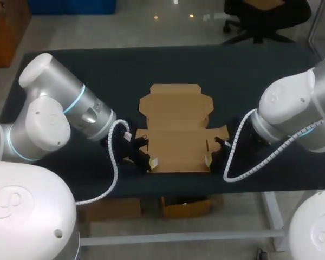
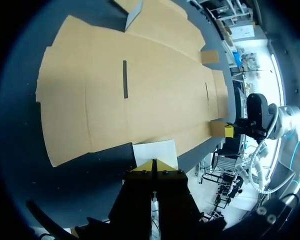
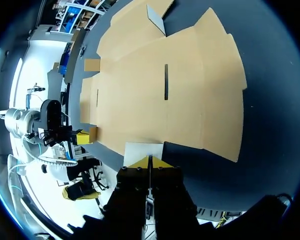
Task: Assemble the packaging by folding the flat box into shape, placing the metal phone stand inside, and closing the box properly
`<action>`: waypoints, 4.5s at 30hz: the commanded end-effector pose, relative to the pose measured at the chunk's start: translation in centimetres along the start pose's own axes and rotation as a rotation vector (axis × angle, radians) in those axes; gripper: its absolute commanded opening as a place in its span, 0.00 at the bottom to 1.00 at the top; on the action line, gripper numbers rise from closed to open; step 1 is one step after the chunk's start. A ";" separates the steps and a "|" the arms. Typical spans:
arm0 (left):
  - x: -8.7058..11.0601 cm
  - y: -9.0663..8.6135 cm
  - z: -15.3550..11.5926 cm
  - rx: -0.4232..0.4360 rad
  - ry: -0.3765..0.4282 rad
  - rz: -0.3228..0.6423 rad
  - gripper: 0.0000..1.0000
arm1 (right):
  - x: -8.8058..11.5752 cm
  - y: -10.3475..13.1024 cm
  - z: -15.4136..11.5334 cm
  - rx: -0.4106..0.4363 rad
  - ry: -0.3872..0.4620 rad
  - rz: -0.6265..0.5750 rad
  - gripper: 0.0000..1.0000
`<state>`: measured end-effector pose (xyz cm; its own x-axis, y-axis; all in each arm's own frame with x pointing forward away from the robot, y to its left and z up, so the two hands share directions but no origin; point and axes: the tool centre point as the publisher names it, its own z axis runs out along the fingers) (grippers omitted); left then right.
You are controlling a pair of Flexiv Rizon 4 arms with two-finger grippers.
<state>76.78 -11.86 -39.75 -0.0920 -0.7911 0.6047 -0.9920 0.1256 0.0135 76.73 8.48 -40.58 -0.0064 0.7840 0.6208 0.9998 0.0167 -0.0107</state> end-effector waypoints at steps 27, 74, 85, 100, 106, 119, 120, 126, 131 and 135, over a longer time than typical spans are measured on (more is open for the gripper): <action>0.6 0.2 2.1 0.079 -0.123 -0.030 0.00 | 0.1 -0.3 2.4 0.014 -0.072 0.010 0.00; -1.6 -1.2 -6.8 0.198 -0.172 -0.065 0.00 | -1.9 2.2 -7.6 -0.080 0.115 0.013 0.00; -1.8 -4.1 -9.8 0.177 -0.148 -0.003 0.00 | -3.4 6.1 -10.9 -0.088 0.175 0.038 0.00; -2.2 -6.6 -12.5 0.184 -0.175 -0.023 1.00 | -4.6 9.4 -13.9 -0.119 0.181 0.077 0.63; -2.2 -7.1 -14.0 0.185 -0.164 -0.016 1.00 | -4.9 10.2 -15.3 -0.125 0.192 0.067 1.00; -2.3 -7.2 -15.5 0.177 -0.143 0.009 1.00 | -4.9 10.6 -16.3 -0.100 0.197 0.033 1.00; -2.3 -7.2 -15.5 0.177 -0.143 0.009 1.00 | -4.9 10.6 -16.3 -0.100 0.197 0.033 1.00; -2.3 -7.2 -15.5 0.177 -0.143 0.009 1.00 | -4.9 10.6 -16.3 -0.100 0.197 0.033 1.00; -2.2 -8.0 -15.4 0.185 -0.151 0.013 1.00 | -4.7 11.3 -16.0 -0.090 0.204 0.020 1.00; -1.9 -8.9 -15.6 0.191 -0.135 0.040 1.00 | -4.1 13.1 -15.1 -0.085 0.237 0.003 1.00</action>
<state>86.50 -1.98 -28.48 -0.1261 -0.8640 0.4874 -0.9837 0.0456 -0.1737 88.58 -4.25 -30.59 -0.0068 0.6377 0.7702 0.9953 -0.0703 0.0669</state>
